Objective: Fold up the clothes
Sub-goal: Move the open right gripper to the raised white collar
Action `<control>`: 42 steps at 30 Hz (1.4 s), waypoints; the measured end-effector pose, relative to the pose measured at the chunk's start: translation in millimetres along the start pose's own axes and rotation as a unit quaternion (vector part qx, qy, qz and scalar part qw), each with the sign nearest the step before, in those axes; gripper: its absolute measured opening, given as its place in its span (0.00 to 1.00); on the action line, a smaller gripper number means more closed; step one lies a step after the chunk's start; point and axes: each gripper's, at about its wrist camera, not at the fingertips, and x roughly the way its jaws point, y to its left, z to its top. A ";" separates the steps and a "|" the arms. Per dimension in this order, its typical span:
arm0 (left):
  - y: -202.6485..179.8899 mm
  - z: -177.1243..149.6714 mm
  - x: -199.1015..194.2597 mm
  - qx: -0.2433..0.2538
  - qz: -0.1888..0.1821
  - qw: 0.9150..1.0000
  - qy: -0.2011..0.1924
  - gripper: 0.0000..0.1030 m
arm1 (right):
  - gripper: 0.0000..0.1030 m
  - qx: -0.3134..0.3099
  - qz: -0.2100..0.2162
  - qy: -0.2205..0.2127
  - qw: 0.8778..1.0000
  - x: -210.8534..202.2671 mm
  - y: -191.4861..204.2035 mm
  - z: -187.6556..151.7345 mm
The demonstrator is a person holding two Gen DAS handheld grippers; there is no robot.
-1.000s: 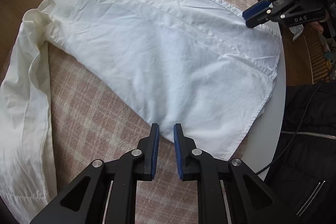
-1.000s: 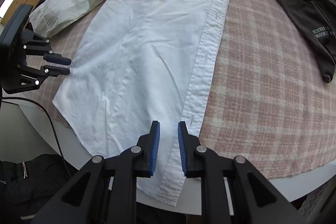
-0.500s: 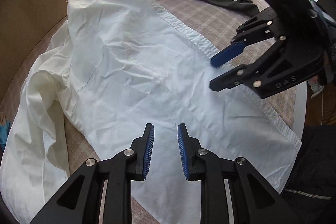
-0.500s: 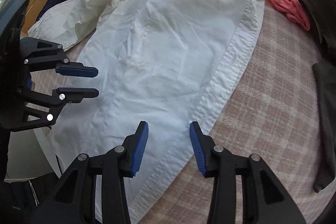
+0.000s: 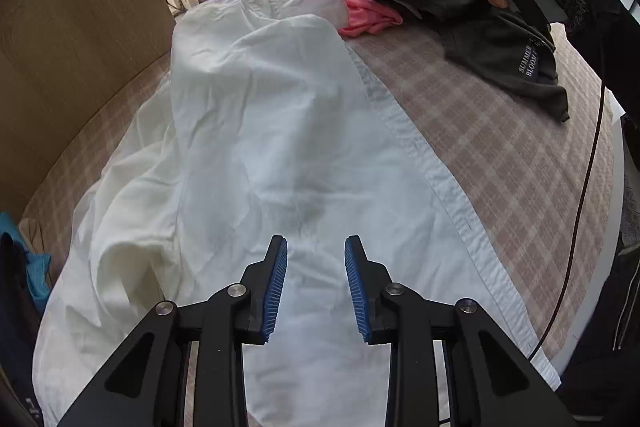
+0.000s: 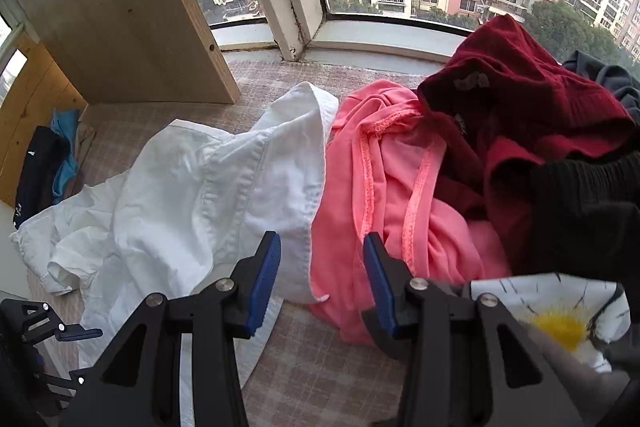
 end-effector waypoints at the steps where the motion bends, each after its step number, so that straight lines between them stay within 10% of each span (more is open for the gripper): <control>1: 4.9 9.3 3.9 -0.003 0.002 1.000 -0.002 0.28 | 0.42 -0.004 0.008 0.007 1.000 5.9 -2.1 3.7; 6: 17.0 25.0 44.2 -0.009 -0.008 1.000 0.026 0.28 | 0.36 0.010 0.112 0.034 0.993 29.4 -16.2 15.4; 8: 16.0 22.2 49.8 -0.001 -0.009 1.000 0.020 0.32 | 0.03 0.030 0.164 0.036 0.985 26.6 -22.4 17.5; 14: 18.5 16.1 49.3 0.010 -0.030 0.999 0.005 0.36 | 0.03 -0.012 0.140 -0.048 0.989 -30.5 -14.3 58.2; 19: 12.3 12.8 49.7 0.032 -0.029 0.999 0.000 0.41 | 0.03 -0.060 -0.015 -0.036 0.997 2.6 -11.7 86.7; 28: 8.6 11.3 47.5 0.039 -0.038 0.998 0.005 0.41 | 0.20 -0.027 -0.091 -0.063 0.993 -30.3 -44.4 79.7; 37: 19.0 62.8 21.0 0.013 -0.070 0.996 -0.049 0.41 | 0.42 -0.009 0.067 -0.034 0.997 -38.0 -32.4 27.4; 42: 51.1 95.9 53.5 0.000 -0.007 1.000 -0.021 0.41 | 0.42 -0.018 0.042 0.004 0.999 -5.3 -26.4 14.2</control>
